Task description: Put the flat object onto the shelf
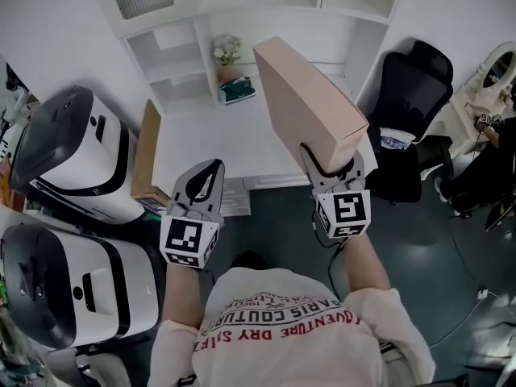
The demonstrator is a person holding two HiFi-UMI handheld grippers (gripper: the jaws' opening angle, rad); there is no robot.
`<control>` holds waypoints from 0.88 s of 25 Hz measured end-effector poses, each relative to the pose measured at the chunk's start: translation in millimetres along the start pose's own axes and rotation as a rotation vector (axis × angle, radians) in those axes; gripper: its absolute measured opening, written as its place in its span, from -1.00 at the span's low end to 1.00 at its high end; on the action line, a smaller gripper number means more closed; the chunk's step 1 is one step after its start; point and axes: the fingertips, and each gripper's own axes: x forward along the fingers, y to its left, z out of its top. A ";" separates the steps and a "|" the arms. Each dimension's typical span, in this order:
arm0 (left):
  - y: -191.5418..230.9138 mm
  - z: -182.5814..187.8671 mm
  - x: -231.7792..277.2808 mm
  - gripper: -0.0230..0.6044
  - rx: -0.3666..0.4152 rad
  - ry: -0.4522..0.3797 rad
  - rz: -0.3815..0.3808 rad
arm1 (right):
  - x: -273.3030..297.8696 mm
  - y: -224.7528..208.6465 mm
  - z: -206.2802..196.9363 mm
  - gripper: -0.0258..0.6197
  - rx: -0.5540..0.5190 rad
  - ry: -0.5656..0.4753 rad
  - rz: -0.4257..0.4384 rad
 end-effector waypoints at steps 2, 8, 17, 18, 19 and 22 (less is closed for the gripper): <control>8.8 1.7 7.5 -0.88 0.000 -0.003 0.015 | 16.9 -7.7 5.1 0.01 -0.022 0.003 0.001; 53.2 13.4 37.5 -0.88 0.008 -0.036 0.042 | 82.0 -30.7 33.8 0.01 -0.095 0.012 -0.009; 118.3 32.7 80.0 -0.88 0.028 -0.093 0.045 | 175.0 -46.0 105.9 0.02 -0.375 0.076 -0.026; 123.2 33.1 83.5 -0.88 0.030 -0.095 0.042 | 182.4 -46.8 111.3 0.02 -0.404 0.087 -0.026; 127.9 33.3 86.8 -0.88 0.032 -0.096 0.040 | 189.9 -48.0 116.6 0.02 -0.432 0.100 -0.026; 143.3 35.0 95.7 -0.88 0.041 -0.103 0.041 | 214.0 -53.6 132.9 0.02 -0.532 0.139 -0.029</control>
